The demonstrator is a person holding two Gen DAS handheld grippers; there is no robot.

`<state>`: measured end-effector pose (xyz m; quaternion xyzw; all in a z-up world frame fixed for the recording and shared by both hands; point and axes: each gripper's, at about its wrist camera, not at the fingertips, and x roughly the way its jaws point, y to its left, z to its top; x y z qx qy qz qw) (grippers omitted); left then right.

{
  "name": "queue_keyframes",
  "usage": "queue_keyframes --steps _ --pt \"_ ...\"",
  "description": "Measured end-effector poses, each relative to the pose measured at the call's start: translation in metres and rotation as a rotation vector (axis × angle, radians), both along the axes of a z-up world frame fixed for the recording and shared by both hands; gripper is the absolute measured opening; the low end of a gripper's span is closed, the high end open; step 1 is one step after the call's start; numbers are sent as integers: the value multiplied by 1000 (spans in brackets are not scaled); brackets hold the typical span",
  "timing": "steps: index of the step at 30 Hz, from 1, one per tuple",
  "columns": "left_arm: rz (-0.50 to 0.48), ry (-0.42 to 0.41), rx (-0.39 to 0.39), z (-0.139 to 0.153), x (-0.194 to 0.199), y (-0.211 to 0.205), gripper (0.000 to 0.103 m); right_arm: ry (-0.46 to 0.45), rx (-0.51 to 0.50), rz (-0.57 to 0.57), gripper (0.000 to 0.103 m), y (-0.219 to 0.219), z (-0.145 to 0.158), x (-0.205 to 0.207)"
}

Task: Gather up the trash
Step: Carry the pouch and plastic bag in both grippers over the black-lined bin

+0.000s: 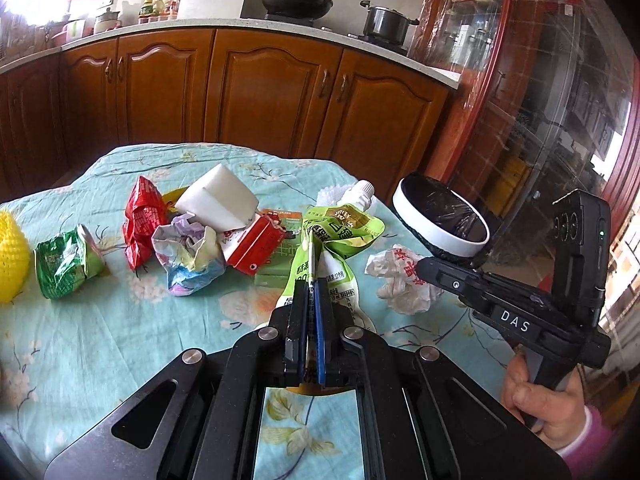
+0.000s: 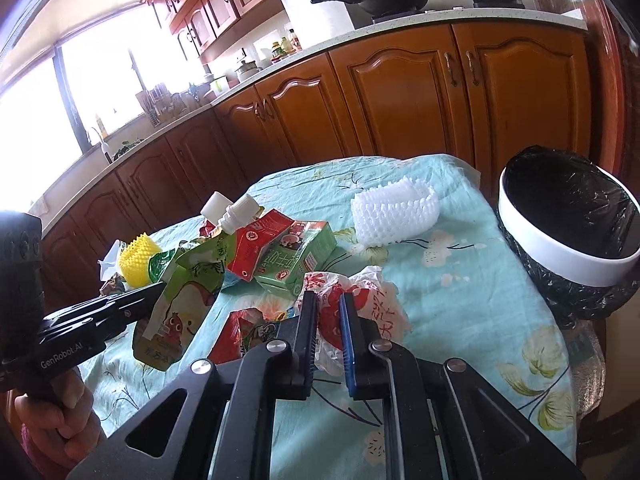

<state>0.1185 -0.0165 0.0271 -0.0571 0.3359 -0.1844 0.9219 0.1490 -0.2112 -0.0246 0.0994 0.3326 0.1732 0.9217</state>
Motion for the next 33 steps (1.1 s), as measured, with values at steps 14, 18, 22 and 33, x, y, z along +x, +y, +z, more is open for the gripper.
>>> queue_keyframes --steps 14,18,22,33 --pt "-119 -6 23 12 27 -64 2 -51 22 -114 10 -60 21 -8" --pt "-157 -15 39 18 38 -89 2 -60 27 -157 10 -81 25 -8" --pt "-201 -21 58 23 49 -117 2 -71 35 -208 10 -107 30 -6" --pt "-314 -33 154 31 97 -203 2 -83 35 -317 10 -167 41 15"
